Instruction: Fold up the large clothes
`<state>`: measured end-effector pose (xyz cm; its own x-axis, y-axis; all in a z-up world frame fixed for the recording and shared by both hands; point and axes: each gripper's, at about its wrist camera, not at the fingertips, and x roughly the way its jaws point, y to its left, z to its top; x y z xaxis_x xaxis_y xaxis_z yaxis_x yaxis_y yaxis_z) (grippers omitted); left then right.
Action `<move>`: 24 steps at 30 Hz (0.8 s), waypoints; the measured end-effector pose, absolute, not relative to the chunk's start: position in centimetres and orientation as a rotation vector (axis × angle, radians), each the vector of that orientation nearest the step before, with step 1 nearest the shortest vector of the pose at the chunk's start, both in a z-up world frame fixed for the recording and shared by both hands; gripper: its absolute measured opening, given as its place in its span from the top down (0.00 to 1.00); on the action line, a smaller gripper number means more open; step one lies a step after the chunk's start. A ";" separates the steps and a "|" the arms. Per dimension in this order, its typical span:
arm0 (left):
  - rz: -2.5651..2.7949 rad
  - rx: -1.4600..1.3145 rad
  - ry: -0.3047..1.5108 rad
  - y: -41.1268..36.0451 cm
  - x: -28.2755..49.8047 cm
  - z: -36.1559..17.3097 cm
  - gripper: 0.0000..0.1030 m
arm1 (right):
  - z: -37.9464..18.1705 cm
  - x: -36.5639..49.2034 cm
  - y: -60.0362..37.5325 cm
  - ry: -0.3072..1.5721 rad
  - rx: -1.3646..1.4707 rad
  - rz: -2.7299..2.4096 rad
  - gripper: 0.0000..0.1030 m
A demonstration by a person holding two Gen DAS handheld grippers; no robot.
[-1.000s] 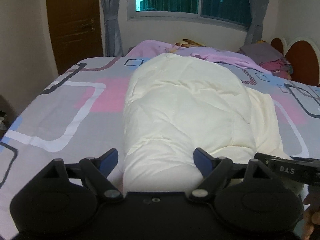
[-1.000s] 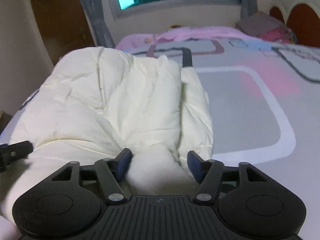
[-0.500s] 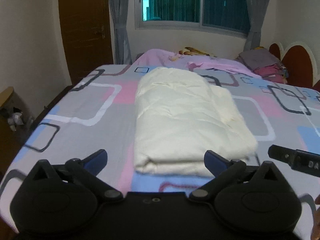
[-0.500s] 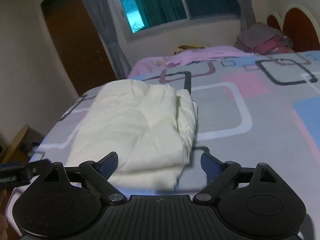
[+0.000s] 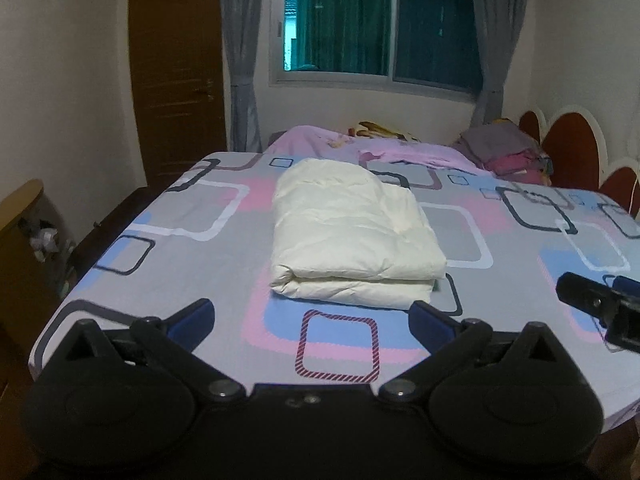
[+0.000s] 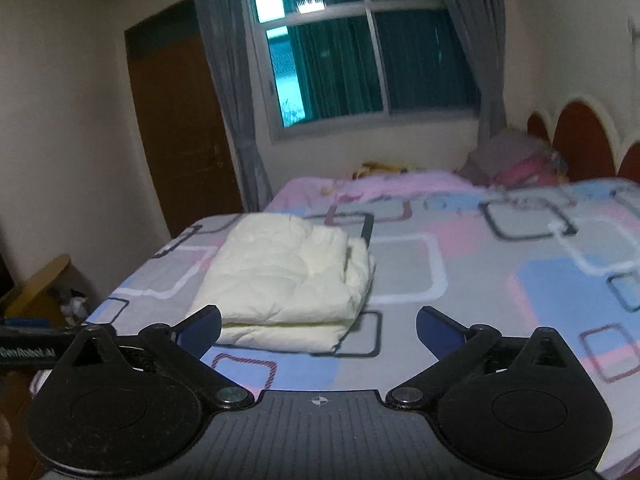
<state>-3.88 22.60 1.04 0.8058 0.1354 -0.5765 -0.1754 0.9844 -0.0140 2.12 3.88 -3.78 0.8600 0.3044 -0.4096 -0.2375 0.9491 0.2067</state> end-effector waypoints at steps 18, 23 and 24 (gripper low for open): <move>0.198 -0.073 0.581 22.6 -5.8 1.5 0.00 | -2.8 -0.4 3.4 0.417 0.156 0.297 0.00; 0.200 -0.069 0.575 22.6 -6.0 1.3 0.00 | -2.8 -0.4 3.3 0.415 0.161 0.296 0.00; 0.200 -0.071 0.574 22.7 -6.0 1.4 0.00 | -2.8 -0.4 3.3 0.415 0.160 0.297 0.00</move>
<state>-5.97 22.67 1.36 0.8210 0.1681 -0.5457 -0.2076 0.9782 -0.0110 -0.41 3.29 -2.75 0.8729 0.3153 -0.3723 -0.2507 0.9445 0.2123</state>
